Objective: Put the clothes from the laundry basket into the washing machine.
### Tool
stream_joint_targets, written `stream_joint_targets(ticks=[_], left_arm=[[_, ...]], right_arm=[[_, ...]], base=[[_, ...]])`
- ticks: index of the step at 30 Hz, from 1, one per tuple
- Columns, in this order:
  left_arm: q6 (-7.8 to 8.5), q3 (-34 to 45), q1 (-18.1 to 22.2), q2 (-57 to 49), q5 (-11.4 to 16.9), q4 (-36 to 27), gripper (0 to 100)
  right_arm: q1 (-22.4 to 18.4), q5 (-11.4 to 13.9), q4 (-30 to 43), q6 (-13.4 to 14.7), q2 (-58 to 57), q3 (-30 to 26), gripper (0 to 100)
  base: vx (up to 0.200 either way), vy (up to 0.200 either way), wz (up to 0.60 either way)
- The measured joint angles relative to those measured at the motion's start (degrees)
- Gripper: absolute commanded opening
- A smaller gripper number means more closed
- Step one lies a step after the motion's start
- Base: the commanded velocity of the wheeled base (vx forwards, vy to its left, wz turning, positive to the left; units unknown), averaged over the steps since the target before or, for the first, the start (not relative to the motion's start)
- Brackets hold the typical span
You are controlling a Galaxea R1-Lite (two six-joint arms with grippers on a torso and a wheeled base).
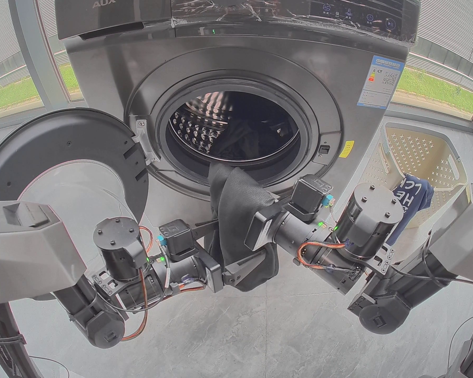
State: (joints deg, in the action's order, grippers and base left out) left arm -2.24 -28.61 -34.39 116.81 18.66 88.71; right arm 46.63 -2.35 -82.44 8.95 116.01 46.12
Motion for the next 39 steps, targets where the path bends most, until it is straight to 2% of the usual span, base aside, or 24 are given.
stream_joint_targets(ticks=[6, 11, 25, 26, 32, 39], left_arm=[[0.04, -4.66, 0.35, 3.62, -0.38, 0.00, 100], [-0.07, -8.87, 0.71, 6.64, -2.90, 0.02, 100], [-0.16, -14.02, 2.67, 11.03, -5.86, 0.02, 100], [-0.11, -14.13, 2.86, 11.14, -5.89, 0.00, 0], [-0.35, -14.43, 3.47, 11.01, -6.11, 0.02, 0], [-1.48, -13.34, 3.94, 8.02, -6.85, -0.04, 0]], right_arm=[[0.66, -0.07, 0.09, 0.05, -0.18, -0.10, 0], [1.60, -0.11, 0.12, 0.13, -1.06, -1.11, 0], [2.27, -0.73, -0.40, 1.50, -4.44, -5.55, 0], [2.34, -1.06, -0.44, 1.63, -4.55, -5.69, 0], [1.72, -1.50, 0.01, 1.83, -5.12, -6.05, 0], [-2.54, -2.00, 0.44, 1.80, -5.21, -6.29, 0]], base=[[0.000, 0.000, 0.00], [0.000, 0.000, 0.00], [0.000, 0.000, 0.00], [0.000, 0.000, 0.00], [0.000, 0.000, 0.00], [0.000, 0.000, 0.00]])
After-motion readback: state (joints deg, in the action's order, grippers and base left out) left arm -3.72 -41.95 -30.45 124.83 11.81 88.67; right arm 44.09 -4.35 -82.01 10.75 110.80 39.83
